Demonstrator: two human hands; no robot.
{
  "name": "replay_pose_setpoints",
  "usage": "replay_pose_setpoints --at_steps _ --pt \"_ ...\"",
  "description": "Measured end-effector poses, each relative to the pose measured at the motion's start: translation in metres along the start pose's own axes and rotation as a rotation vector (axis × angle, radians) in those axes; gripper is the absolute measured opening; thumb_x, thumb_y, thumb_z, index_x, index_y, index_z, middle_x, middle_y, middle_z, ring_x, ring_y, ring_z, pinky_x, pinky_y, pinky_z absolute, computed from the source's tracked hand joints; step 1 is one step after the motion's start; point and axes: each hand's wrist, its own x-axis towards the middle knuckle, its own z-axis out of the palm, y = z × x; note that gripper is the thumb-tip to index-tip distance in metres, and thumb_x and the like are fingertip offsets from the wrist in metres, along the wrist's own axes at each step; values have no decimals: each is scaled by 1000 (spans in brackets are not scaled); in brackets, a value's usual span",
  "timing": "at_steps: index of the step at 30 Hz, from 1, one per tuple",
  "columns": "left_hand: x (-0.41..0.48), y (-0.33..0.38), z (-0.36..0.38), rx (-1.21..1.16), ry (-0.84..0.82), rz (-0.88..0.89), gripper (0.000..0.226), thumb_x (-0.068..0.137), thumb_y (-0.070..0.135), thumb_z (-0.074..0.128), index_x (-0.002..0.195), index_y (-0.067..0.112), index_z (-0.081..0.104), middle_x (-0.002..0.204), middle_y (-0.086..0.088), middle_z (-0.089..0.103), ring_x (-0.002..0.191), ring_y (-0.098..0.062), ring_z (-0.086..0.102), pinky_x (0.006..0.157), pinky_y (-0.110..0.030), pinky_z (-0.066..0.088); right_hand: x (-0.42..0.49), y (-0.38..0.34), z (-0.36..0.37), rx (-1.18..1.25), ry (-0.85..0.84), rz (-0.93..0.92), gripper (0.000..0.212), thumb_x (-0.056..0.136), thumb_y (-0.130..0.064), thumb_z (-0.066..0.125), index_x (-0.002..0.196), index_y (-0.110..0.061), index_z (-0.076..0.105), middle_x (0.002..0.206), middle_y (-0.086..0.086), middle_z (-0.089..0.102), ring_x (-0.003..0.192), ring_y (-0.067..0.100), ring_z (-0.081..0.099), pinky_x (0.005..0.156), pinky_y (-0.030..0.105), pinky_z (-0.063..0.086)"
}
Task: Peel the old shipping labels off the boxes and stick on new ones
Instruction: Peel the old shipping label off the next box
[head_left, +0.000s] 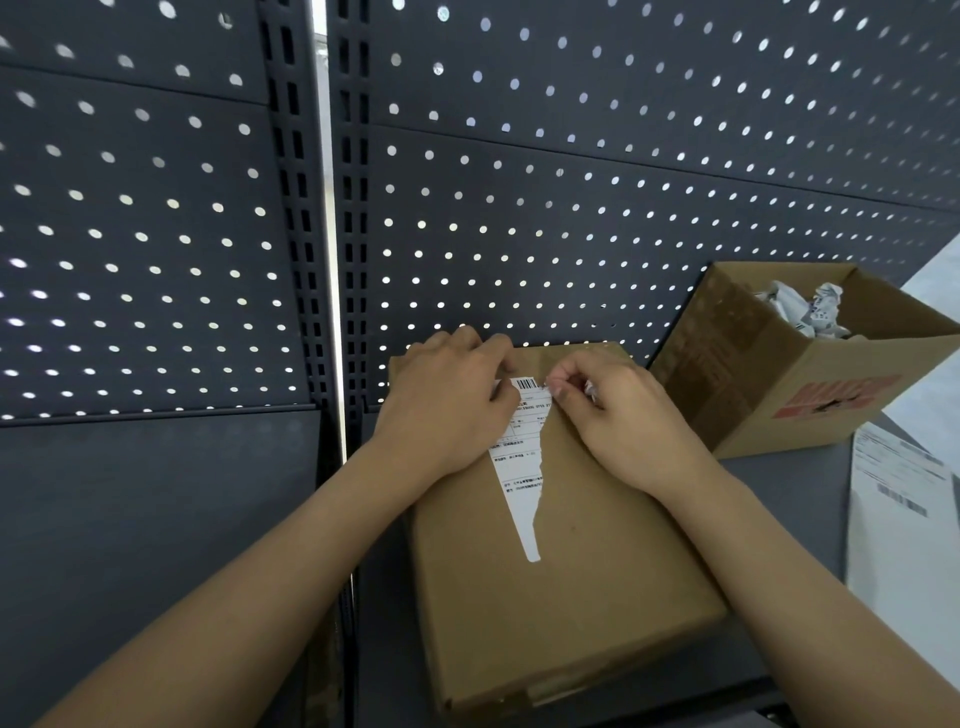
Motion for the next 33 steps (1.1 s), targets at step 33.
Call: replay_pose_setpoints --at_steps 33 --pt "-7 -1 -7 -165 150 -28 41 71 12 29 84 13 68 81 1 66 78 -23 58 66 -43 49 7 -25 1 360 83 171 15 94 -24 63 81 -24 71 60 -27 59 58 2 51 60 27 45"
